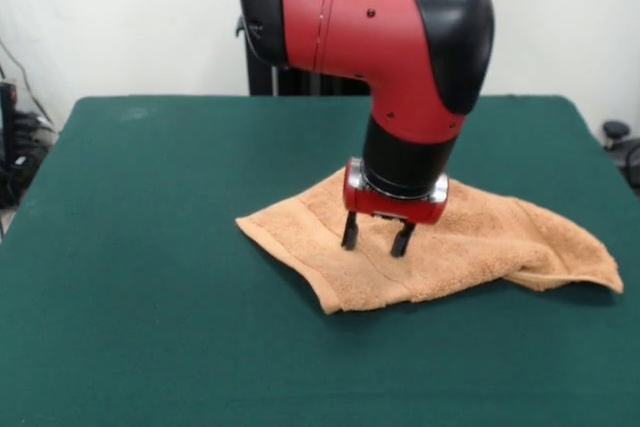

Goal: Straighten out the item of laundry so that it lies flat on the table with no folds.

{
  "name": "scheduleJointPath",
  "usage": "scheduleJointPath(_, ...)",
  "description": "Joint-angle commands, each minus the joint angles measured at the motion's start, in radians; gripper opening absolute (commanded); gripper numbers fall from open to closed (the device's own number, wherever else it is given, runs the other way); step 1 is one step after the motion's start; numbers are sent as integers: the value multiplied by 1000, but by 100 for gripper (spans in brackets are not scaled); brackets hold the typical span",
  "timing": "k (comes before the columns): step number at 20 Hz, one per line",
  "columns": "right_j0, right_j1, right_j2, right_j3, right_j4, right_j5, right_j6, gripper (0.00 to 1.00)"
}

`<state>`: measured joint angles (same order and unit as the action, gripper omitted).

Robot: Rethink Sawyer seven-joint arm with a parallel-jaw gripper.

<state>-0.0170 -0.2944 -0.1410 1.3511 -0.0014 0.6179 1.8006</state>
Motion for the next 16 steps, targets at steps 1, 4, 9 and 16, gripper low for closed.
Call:
scheduleJointPath(1, 29, 112, 129, -46, -46, -2, 9, 100)
scheduleJointPath(4, 31, 112, 130, -50, -46, 9, 11, 100)
scheduleJointPath(9, 33, 65, 126, 21, -39, 25, 29, 100)
scheduleJointPath(16, 42, -108, 88, 215, -46, 106, 23, 100)
